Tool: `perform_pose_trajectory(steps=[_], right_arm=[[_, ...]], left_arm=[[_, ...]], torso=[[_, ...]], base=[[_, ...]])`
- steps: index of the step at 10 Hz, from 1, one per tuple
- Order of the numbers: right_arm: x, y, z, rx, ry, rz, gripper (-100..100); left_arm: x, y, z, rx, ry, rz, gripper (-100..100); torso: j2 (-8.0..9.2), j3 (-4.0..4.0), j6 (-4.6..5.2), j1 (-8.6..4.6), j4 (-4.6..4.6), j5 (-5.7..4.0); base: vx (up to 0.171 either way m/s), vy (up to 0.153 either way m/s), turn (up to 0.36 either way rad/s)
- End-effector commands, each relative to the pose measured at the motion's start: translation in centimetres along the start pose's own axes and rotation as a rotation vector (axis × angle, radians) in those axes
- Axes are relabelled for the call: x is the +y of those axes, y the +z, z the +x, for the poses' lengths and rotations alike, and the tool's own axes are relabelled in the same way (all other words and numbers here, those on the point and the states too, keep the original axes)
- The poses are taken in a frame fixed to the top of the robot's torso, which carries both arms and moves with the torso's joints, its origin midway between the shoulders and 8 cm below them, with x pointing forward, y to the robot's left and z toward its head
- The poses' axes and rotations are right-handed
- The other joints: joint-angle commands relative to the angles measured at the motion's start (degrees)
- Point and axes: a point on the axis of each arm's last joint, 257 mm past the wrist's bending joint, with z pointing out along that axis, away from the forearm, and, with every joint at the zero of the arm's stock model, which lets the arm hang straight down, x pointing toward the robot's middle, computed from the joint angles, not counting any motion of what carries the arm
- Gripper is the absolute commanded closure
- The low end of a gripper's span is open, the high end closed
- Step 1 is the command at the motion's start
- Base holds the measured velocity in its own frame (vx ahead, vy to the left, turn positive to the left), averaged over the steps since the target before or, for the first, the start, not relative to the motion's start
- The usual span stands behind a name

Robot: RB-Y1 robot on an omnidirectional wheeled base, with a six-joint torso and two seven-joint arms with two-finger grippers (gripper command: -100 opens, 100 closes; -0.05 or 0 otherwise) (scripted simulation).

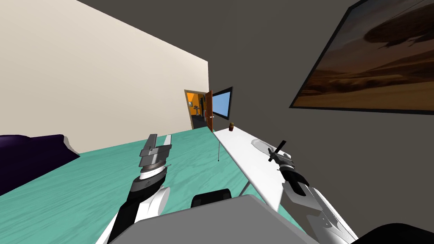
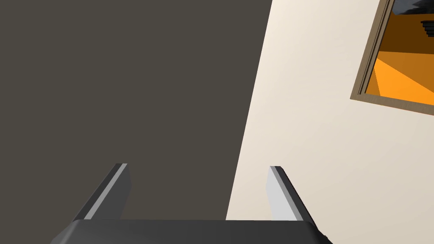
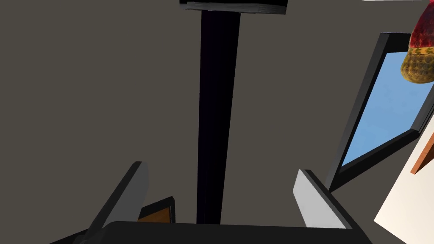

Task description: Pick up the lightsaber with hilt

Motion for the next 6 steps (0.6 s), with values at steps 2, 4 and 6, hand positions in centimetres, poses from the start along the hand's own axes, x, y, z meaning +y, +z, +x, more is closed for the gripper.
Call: perform_pose_trajectory(steps=[2, 4, 6], right_arm=[[0.0, 0.0, 0.0, 0.0, 0.0, 0.0, 100], [-0.08, -0.02, 0.01, 0.0, -0.001, 0.001, 100], [-0.04, -0.01, 0.01, 0.0, -0.001, 0.001, 100]], left_arm=[[0.0, 0.0, 0.0, 0.0, 0.0, 0.0, 0], [0.0, 0.0, 0.0, 0.0, 0.0, 0.0, 0], [0.0, 0.0, 0.0, 0.0, 0.0, 0.0, 0]], torso=[[0.06, 0.03, 0.0, 0.03, 0.01, 0.01], [0.06, 0.04, -0.07, 0.06, 0.02, 0.0], [0.04, 0.03, -0.04, 0.02, 0.02, -0.01]], base=[[0.0, 0.0, 0.0], [0.0, -0.001, -0.007], [0.0, 0.0, 0.0]])
